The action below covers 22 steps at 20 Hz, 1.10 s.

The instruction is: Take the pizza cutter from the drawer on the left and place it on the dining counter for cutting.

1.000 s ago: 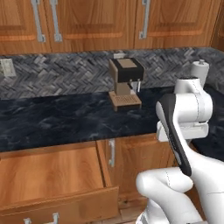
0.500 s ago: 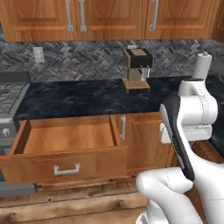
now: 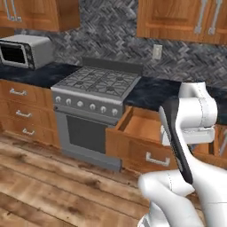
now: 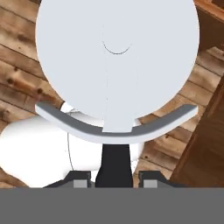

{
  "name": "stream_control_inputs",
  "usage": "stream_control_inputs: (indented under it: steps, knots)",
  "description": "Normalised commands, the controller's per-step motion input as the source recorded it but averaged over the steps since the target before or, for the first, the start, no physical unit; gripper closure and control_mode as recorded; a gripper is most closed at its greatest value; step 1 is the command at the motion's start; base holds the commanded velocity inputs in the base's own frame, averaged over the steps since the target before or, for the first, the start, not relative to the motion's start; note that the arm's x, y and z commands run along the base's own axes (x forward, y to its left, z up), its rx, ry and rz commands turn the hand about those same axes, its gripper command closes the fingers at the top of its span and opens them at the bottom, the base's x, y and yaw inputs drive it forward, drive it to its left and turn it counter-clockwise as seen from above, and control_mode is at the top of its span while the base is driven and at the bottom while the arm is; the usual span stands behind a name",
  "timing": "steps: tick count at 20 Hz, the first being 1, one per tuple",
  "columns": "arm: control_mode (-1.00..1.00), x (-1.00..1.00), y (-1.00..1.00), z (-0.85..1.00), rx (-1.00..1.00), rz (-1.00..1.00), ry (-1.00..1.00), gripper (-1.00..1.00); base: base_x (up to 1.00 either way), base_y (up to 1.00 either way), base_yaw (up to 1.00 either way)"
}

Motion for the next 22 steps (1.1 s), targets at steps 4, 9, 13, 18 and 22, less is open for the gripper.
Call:
stream_control_inputs:
  steps: [4, 9, 13, 18, 22]
  knots:
    - [1.0, 0.0, 0.0, 0.0, 0.0, 0.0, 0.0, 1.0, -0.2, 0.12, 1.0]
    - [1.0, 0.0, 0.0, 0.0, 0.0, 0.0, 0.0, 1.0, -0.18, 0.0, 1.0]
    - [1.0, 0.0, 0.0, 0.0, 0.0, 0.0, 0.0, 1.0, -0.14, 0.0, 1.0]
    - [1.0, 0.0, 0.0, 0.0, 0.0, 0.0, 0.0, 1.0, 0.08, 0.07, 0.95]
    - [1.0, 0.0, 0.0, 0.0, 0.0, 0.0, 0.0, 1.0, 0.19, 0.15, 0.88]
